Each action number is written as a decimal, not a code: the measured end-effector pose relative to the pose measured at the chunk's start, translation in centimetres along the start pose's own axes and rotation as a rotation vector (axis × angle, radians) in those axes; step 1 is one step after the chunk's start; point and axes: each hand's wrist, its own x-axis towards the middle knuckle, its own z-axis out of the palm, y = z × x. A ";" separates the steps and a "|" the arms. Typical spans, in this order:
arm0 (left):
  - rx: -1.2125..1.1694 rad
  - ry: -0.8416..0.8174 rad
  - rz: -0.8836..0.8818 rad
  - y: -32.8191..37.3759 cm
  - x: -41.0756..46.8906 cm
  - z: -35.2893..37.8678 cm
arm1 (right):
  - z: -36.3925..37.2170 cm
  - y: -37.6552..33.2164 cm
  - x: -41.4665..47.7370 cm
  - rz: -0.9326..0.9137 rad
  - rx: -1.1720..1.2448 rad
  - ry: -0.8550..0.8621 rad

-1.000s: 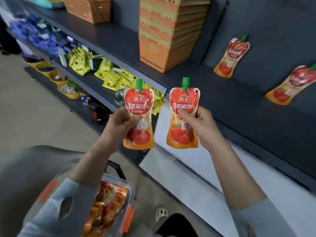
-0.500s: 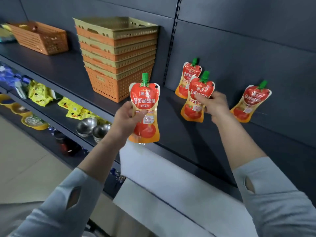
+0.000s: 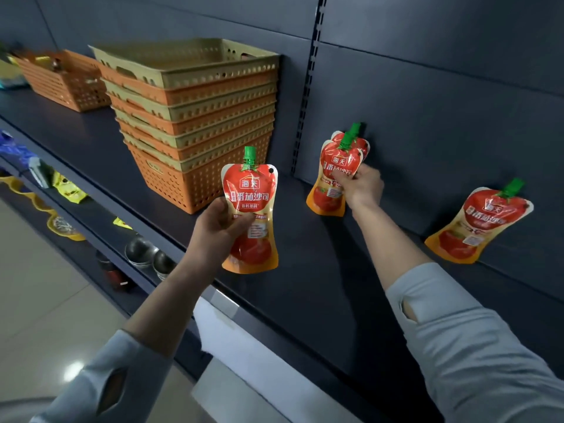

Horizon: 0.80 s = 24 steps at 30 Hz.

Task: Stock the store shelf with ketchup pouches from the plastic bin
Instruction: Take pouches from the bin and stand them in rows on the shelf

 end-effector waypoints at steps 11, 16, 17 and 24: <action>0.004 -0.080 0.052 -0.4 1.8 2.7 | -1.2 -0.6 -0.5 -0.051 -0.119 -0.006; 0.031 -0.143 0.088 -0.6 1.7 4.5 | -5.3 -2.4 -5.1 -0.328 0.026 0.067; 0.034 -0.172 0.092 -0.7 1.7 4.9 | -5.5 -2.9 -6.1 -0.325 0.072 -0.073; 0.011 -0.307 0.068 -2.0 1.4 7.1 | -5.1 -2.5 -6.4 -0.249 0.070 -0.439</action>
